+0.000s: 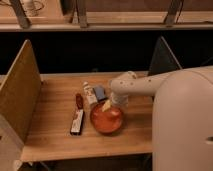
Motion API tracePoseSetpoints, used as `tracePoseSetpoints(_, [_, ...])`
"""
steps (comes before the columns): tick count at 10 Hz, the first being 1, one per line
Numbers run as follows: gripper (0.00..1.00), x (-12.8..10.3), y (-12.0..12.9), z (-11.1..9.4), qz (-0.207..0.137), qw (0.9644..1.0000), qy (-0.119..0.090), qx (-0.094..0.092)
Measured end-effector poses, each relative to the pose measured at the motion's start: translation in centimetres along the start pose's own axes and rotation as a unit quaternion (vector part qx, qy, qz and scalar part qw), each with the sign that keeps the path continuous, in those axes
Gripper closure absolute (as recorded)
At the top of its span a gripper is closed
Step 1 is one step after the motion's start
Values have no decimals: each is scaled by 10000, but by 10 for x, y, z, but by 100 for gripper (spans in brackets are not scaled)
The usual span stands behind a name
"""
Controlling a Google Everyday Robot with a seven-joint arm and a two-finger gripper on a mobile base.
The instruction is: Place the pepper on the white sponge
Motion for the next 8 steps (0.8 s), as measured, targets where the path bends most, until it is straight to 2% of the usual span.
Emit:
tracePoseSetpoints(2, [20,-38,35,-28,-587,9971,-471,117])
tracePoseSetpoints(5, [20,-61,73,-52,-1044,9906,-850,241])
tracePoseSetpoints(8, [20,-62,71,-53,-1035,9905,-862,257])
